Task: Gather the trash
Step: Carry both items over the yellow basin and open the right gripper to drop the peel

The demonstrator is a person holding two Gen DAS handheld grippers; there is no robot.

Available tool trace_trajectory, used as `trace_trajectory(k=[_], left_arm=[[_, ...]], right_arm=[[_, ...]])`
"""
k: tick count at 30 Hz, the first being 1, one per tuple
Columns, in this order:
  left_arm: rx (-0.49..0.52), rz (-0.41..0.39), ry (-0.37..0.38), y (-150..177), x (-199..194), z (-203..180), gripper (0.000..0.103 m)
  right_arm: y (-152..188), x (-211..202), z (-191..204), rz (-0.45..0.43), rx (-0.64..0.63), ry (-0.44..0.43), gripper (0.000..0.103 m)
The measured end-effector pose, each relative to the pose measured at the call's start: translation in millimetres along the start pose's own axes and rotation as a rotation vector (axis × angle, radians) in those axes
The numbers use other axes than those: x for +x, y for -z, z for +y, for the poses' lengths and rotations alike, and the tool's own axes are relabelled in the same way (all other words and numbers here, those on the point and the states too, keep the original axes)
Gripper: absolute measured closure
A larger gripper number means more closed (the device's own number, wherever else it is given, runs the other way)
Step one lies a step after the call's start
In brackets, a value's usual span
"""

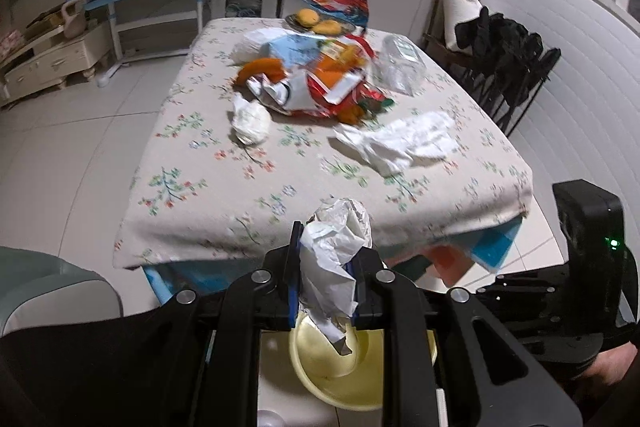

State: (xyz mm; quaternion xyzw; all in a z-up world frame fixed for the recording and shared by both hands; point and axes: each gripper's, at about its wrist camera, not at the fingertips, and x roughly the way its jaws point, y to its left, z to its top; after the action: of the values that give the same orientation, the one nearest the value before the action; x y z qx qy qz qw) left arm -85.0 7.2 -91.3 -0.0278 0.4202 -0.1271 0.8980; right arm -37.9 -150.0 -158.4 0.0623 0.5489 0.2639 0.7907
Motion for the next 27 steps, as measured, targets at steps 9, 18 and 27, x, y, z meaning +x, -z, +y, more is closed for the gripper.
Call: trace_trajectory(k=[9,18,27], left_arm=[[0.041,0.049,0.013,21,4,-18,0.086],[0.073,0.094,0.025,35,9,-30,0.086],[0.123,0.129,0.033,47,14,-45,0.085]], right_arm=[[6,6,-5,0.054,0.011,0.034,0.082],[17,-7,-18,0.018,0.053,0.070,0.061],[14,-34,-30,-0.126,0.136,0.065,0.048]])
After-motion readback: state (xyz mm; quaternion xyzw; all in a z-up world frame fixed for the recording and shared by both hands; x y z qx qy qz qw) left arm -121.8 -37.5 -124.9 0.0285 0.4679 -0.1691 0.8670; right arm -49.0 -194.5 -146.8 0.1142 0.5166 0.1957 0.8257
